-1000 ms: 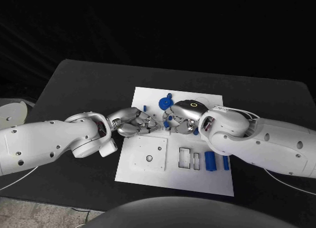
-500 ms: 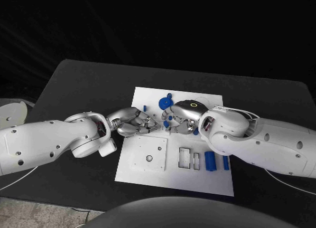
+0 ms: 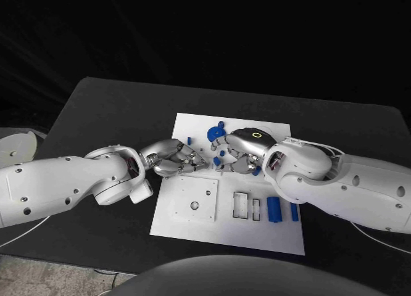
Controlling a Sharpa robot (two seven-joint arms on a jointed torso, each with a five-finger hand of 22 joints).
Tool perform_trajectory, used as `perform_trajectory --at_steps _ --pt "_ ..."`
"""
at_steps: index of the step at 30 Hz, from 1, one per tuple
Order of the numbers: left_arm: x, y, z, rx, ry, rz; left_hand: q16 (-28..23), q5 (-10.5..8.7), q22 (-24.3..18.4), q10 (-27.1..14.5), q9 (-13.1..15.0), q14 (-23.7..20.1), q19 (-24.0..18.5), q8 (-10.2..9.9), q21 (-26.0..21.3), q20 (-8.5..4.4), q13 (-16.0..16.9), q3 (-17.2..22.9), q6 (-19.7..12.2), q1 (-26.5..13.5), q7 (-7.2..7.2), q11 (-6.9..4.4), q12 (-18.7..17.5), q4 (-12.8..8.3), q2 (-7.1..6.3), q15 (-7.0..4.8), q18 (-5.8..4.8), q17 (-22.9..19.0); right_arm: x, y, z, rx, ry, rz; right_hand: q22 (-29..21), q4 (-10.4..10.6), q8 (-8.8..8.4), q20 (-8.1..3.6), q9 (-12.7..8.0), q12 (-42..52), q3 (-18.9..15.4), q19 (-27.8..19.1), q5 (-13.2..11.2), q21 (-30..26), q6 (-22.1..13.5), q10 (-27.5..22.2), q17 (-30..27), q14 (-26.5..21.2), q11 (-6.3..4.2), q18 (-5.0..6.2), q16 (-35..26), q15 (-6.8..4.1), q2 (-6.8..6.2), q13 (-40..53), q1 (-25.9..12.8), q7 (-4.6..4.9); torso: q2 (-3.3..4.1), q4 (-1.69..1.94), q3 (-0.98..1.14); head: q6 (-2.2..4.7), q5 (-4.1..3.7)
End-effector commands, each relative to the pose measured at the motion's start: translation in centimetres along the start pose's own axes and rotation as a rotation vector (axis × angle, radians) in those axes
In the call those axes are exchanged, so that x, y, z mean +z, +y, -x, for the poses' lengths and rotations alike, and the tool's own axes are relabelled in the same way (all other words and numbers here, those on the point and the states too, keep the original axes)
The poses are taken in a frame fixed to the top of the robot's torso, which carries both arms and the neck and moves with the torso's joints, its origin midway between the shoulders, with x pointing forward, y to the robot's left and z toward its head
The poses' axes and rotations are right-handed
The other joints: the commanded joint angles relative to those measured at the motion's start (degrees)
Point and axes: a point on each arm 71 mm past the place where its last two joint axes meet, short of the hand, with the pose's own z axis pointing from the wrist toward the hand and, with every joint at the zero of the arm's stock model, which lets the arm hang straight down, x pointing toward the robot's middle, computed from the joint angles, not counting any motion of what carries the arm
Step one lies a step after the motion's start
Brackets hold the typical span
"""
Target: Assemble the parts on the task board
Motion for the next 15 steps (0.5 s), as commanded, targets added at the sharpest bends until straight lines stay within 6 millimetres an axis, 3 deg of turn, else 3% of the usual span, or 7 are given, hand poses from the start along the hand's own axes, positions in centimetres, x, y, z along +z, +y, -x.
perform_trajectory --at_steps 1,3,4,6,7,11,15 --pt "-0.2 -0.2 0.3 0.03 -0.071 0.033 0.14 -5.12 15.09 12.0 0.26 6.01 5.94 0.5 0.13 0.59 20.38 -1.57 0.64 -3.15 0.24 -2.37 15.16 -0.02 0.14 0.52 -0.42 15.09 -0.5 0.4 1.8 0.0 -0.11 0.043 7.51 0.72 -0.2 0.02 -0.21 0.22 -0.28 0.34 -0.72 0.2 -0.53 6.01 8.5 3.56 0.32 0.38 0.3 0.37 -0.1 15.08 -0.63 0.03 -0.42 -0.04 0.27 0.0 0.13" --pt "-0.4 -0.4 0.6 0.045 -0.093 0.062 0.14 -8.47 15.09 12.0 0.57 6.01 5.94 1.02 0.13 0.82 20.38 -3.44 1.01 -6.18 0.32 -2.13 15.16 0.07 0.03 0.71 -0.42 15.09 -0.9 0.5 2.9 0.0 -0.142 0.054 7.67 1.46 -0.11 0.0 -0.37 0.22 -0.55 0.51 -1.33 0.47 -0.55 6.01 8.63 3.62 0.32 0.31 0.45 0.35 -0.3 15.08 -0.83 0.03 -0.8 -0.14 0.56 0.0 0.52" --pt "-0.5 -0.5 1.0 0.059 -0.107 0.09 0.14 -10.37 15.09 12.0 0.86 6.01 5.94 1.53 0.13 0.97 20.38 -4.89 1.26 -8.25 0.36 -1.94 15.16 0.03 -0.01 0.88 -0.42 15.09 -1.3 0.5 3.7 -0.001 -0.163 0.058 7.79 1.93 0.01 -0.01 -0.44 0.22 -0.68 0.65 -1.59 0.73 -0.44 6.01 8.75 3.68 0.32 0.25 0.58 0.35 -0.37 15.08 -0.94 0.05 -1.1 -0.19 0.81 0.0 0.78" --pt "-0.5 -0.6 1.6 0.081 -0.12 0.147 0.14 -12.41 15.09 12.0 1.41 6.01 5.94 2.53 0.13 1.15 20.38 -6.36 1.95 -10.15 0.3 -1.79 15.16 0.02 0.13 0.99 -0.42 15.09 -1.8 0.4 4.8 -0.001 -0.187 0.061 7.93 2.41 0.22 -0.02 -0.5 0.22 -0.78 0.81 -1.75 1.01 -0.16 6.01 8.86 3.74 0.33 0.19 0.71 0.34 -0.39 15.08 -0.99 0.06 -1.64 -0.34 1.21 0.0 1.03" --pt "-0.6 -0.7 1.8 0.087 -0.121 0.174 0.14 -13.12 15.09 12.0 1.82 6.01 5.94 3.1 0.13 1.25 20.38 -7.13 2.03 -11.0 0.21 -1.83 15.16 -0.01 0.29 0.9 -0.42 15.09 -2.1 0.3 5.1 -0.001 -0.194 0.06 7.97 2.59 0.33 -0.02 -0.51 0.22 -0.79 0.85 -1.77 1.09 0.01 6.01 8.88 3.76 0.33 0.17 0.72 0.34 -0.36 15.08 -0.97 0.07 -1.8 -0.37 1.32 0.0 1.11" --pt "-0.5 -1.1 3.1 0.117 -0.119 0.297 0.14 -14.01 14.93 12.0 3.7 6.01 5.71 5.91 0.06 1.0 20.38 -8.65 3.61 -11.9 -0.47 -2.33 15.16 -0.16 0.35 0.6 -0.37 15.09 -3.0 -0.5 6.6 -0.008 -0.224 0.046 8.18 2.93 0.71 -0.03 -0.58 0.22 -0.64 1.07 -1.49 1.5 0.58 6.01 9.09 3.86 0.35 0.08 0.96 0.35 -0.13 15.08 -0.49 0.12 -2.89 -0.72 1.98 0.0 1.54" --pt "0.0 -2.0 4.2 0.139 -0.075 0.426 0.14 -13.73 14.56 12.0 7.71 6.01 5.21 10.28 -0.12 0.22 20.38 -10.85 3.05 -13.0 -1.42 -3.02 15.16 -0.5 0.26 -0.24 -0.25 15.09 -3.9 -1.4 7.5 -0.012 -0.264 0.038 8.66 3.14 1.59 -0.05 -0.63 0.22 -0.27 1.59 -0.71 2.56 2.15 6.01 9.57 4.1 0.35 -0.14 1.5 0.34 0.31 15.08 0.77 0.15 -3.73 -1.18 2.58 0.0 1.67"
